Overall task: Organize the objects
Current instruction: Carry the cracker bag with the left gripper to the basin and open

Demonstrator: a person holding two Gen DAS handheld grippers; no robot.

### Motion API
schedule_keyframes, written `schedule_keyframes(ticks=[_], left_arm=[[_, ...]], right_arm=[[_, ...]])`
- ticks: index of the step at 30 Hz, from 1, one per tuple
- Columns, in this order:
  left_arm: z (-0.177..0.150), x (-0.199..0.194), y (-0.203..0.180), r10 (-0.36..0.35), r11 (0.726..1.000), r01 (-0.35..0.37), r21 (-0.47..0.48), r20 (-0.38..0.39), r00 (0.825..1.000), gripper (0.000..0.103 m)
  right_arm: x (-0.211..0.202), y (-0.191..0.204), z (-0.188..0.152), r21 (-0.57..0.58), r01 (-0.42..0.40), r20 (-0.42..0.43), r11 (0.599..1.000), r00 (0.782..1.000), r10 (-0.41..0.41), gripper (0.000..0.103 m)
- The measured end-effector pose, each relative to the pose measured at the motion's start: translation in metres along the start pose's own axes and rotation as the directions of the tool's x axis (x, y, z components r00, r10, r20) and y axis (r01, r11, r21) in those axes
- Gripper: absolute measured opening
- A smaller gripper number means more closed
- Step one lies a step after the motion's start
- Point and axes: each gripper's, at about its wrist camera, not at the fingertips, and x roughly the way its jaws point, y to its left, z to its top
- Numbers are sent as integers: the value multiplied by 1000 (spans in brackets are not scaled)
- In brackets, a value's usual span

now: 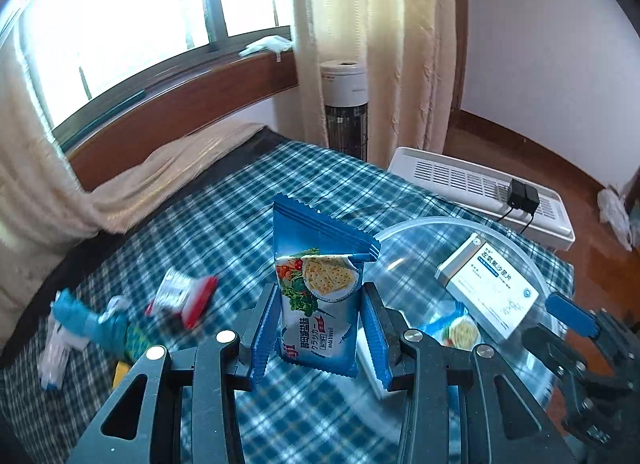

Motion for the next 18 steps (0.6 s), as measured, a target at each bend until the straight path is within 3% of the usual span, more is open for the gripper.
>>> schedule_keyframes(ticks=[11,18], left_arm=[[12,34,-22,11,998,-10,57,-27,1000,43],[15,44,-36,-27,997,30,75,-41,999,43]], right_arm=[[5,-12,1,27,19,-3,999,1000,-19,60],[5,-19,3,43,29,1,999,1000,-29,60]])
